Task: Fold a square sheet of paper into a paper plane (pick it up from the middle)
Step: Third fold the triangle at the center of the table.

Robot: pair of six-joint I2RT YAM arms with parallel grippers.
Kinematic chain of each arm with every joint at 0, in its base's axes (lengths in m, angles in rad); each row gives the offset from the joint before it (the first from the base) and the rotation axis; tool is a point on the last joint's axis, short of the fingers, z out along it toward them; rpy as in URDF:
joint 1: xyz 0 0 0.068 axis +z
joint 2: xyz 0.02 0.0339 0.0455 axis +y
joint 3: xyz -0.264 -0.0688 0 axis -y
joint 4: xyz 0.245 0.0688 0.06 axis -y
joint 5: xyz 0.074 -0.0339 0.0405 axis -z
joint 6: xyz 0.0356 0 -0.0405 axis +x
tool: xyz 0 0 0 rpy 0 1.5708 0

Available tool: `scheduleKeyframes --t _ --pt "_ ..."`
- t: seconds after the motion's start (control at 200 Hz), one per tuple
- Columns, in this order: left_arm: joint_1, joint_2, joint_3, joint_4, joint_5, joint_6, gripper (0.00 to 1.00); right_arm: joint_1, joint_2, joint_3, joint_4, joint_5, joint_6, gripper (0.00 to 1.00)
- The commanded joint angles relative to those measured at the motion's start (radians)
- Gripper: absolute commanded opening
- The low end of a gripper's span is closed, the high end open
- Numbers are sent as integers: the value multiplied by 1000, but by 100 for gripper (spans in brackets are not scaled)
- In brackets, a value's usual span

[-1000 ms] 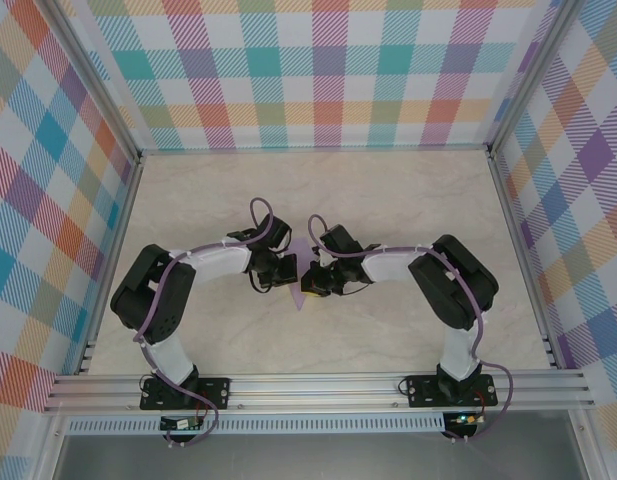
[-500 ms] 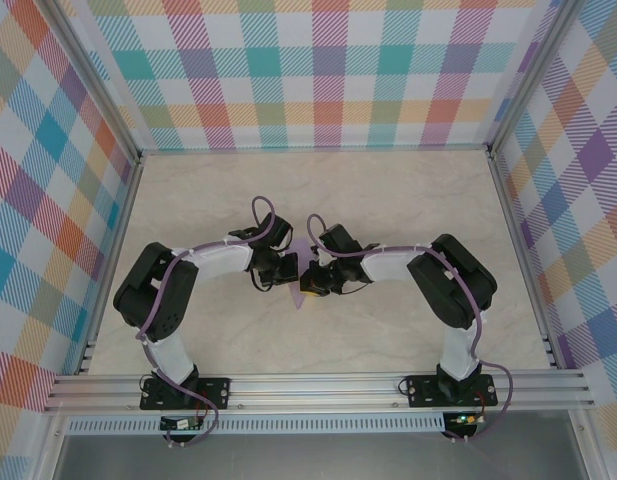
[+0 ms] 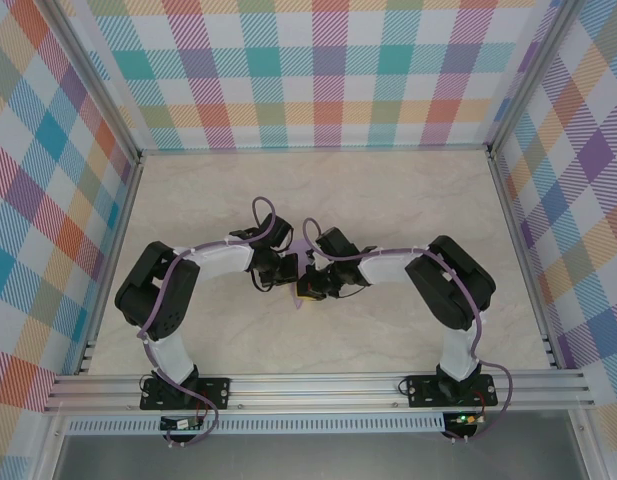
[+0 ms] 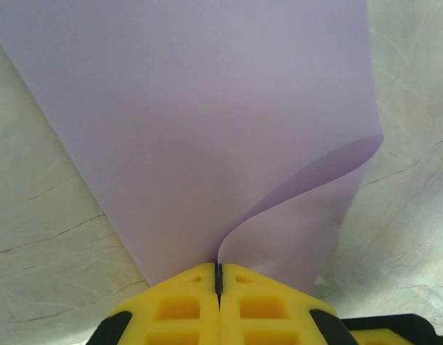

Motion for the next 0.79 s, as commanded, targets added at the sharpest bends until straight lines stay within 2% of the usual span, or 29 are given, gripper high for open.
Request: scheduleKeyframes --t 0.0,0.435,0.79 --pt "13 10 -8 12 10 2 1 6 10 -19 -7 5 -10 5" --pt "13 15 -14 17 13 2 1 6 10 -19 -48 41 -29 4" --pt "13 8 -7 4 -13 13 0 10 -40 -51 13 -1 -36 4"
